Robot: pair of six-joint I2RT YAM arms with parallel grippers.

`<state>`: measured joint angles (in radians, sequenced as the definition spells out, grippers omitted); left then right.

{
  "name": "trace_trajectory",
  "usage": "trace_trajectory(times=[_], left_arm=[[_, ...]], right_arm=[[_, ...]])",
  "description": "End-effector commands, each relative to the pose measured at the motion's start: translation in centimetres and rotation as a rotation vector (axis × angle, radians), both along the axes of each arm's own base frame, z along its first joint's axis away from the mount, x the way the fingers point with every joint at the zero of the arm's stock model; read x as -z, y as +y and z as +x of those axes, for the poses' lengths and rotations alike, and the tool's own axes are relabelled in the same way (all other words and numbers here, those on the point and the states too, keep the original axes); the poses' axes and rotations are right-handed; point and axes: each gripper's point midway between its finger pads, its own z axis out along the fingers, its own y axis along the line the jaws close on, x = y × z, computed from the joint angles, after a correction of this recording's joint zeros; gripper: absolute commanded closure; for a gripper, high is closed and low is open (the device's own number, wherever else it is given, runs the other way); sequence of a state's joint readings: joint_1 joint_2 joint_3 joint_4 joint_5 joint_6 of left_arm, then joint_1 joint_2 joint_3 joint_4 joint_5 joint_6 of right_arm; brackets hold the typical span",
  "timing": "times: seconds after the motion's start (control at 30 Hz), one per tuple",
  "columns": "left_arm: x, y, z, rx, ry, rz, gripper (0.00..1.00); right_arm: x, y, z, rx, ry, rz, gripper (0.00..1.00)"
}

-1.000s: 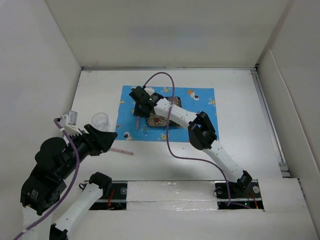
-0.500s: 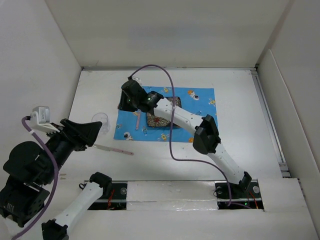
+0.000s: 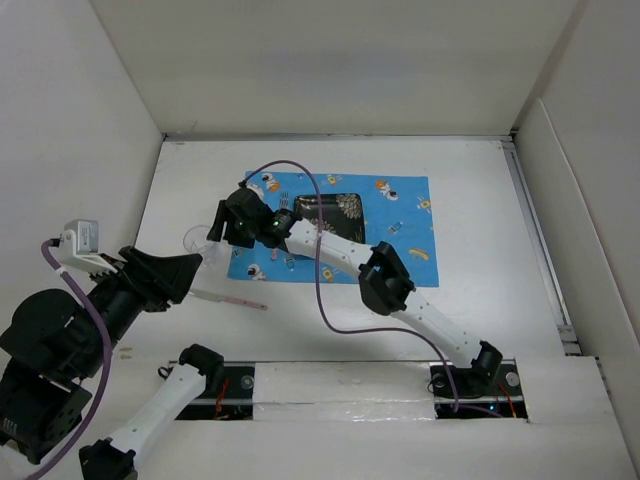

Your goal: Set the dinner table for one person

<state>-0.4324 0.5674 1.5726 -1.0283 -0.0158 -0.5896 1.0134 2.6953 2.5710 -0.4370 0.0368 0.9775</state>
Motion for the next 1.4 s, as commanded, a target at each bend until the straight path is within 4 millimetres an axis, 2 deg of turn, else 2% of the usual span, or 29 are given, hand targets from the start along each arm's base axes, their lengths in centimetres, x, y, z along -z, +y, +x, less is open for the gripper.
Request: trace_trajectory(times=[0.0,0.07,0.17,0.27,0.3,0.37,0.4,0.47,0.57,0.6,0.63,0.67,0.7,0.73,0.77,0.8,0.83,0.87,0.9,0.93,0.97,1.0,1.03,1.1,1.13,1.2,1.23,1.37], left_arm=[[-0.8,-0.1,-0.1,0.021,-0.033,0.017,0.53],[-0.8,-0.1,-0.1,0.022,-0.039,0.023,0.53],[-0.9,0.1,-0.1,0.019,-0.049,0.032,0.53],[-0.8,0.1,-0.2,0.018,-0.054,0.037,0.52],[-0.8,0.1,-0.1,0.018,-0.056,0.034,0.52],[-0.6,0.1,-0.1,0.018,-0.054,0.037,0.52],[-0.6,0.2,-0.2,0.018,-0.056,0.037,0.52],[-0.6,0.3,-0.2,0.012,-0.057,0.036,0.52],[-0.3,0.8,-0.2,-0.012,-0.056,0.044,0.52],[-0.1,0.8,-0.2,-0.016,-0.049,0.046,0.52],[-0.1,0.9,-0.2,-0.019,-0.050,0.046,0.52],[0.2,0.9,-0.1,-0.020,-0.043,0.052,0.52],[0.6,0.8,0.0,-0.021,-0.033,0.048,0.52],[0.6,0.8,0.0,-0.021,-0.033,0.048,0.52],[0.5,0.8,0.1,-0.022,-0.038,0.044,0.52],[0.5,0.8,0.0,-0.022,-0.044,0.039,0.52],[1.0,0.6,0.3,-0.021,-0.031,0.042,0.52],[0.9,0.6,0.4,-0.021,-0.037,0.037,0.53],[1.0,0.5,0.5,-0.018,-0.037,0.037,0.53],[1.4,0.2,0.8,-0.014,-0.029,0.035,0.53],[1.6,0.2,0.9,-0.016,-0.026,0.033,0.53],[1.6,0.1,1.1,-0.017,-0.030,0.030,0.53],[2.2,0.0,1.4,-0.020,-0.018,0.033,0.54],[2.3,-0.2,2.2,-0.029,-0.015,0.026,0.55],[2.4,-0.5,2.8,-0.030,-0.018,0.019,0.55],[2.7,-1.1,3.8,-0.026,-0.005,0.015,0.56],[2.7,-1.3,4.4,-0.031,-0.008,0.011,0.56],[2.9,-1.6,6.4,-0.066,-0.003,0.018,0.57]], right_arm=[[-4.5,1.2,0.7,0.014,-0.029,0.128,0.33],[-3.4,1.2,0.5,0.009,-0.008,0.112,0.35],[-2.0,1.0,0.2,0.008,0.018,0.094,0.48],[-1.9,0.7,0.1,0.015,0.024,0.082,0.70],[-2.6,1.2,-0.3,0.007,0.015,0.103,0.81],[-3.3,1.3,-0.4,0.005,0.015,0.124,0.89],[-4.2,1.3,-0.4,0.008,0.010,0.142,0.99],[-5.4,1.4,-0.4,0.010,0.002,0.166,1.00],[-10.0,1.4,-0.4,0.007,-0.047,0.245,1.00],[-11.4,0.9,0.3,0.016,-0.066,0.274,1.00],[-15.0,0.2,0.1,0.022,-0.101,0.315,1.00],[-16.8,-0.8,0.8,0.039,-0.126,0.335,1.00],[-20.8,-4.5,2.4,0.081,-0.188,0.335,1.00],[-20.8,-4.5,2.4,0.081,-0.189,0.335,1.00],[-21.3,-7.1,4.1,0.112,-0.215,0.293,1.00],[-22.8,-9.8,4.2,0.139,-0.231,0.271,1.00],[-23.0,-12.0,4.9,0.167,-0.245,0.234,1.00],[-22.3,-14.5,5.3,0.186,-0.256,0.153,1.00],[-22.0,-18.2,7.2,0.257,-0.265,0.093,1.00],[-20.8,-21.8,6.8,0.286,-0.241,0.004,1.00],[-20.2,-24.5,7.2,0.309,-0.249,-0.057,1.00],[-19.4,-28.8,8.9,0.388,-0.237,-0.114,1.00],[-18.0,-32.1,8.2,0.411,-0.208,-0.182,1.00],[-16.7,-37.2,8.7,0.480,-0.197,-0.283,1.00],[-15.7,-41.3,9.6,0.546,-0.166,-0.330,1.00],[-14.4,-45.3,9.7,0.580,-0.135,-0.388,1.00],[-13.7,-48.2,10.3,0.626,-0.112,-0.417,1.00],[-10.6,-53.1,11.3,0.658,-0.024,-0.509,1.00]])
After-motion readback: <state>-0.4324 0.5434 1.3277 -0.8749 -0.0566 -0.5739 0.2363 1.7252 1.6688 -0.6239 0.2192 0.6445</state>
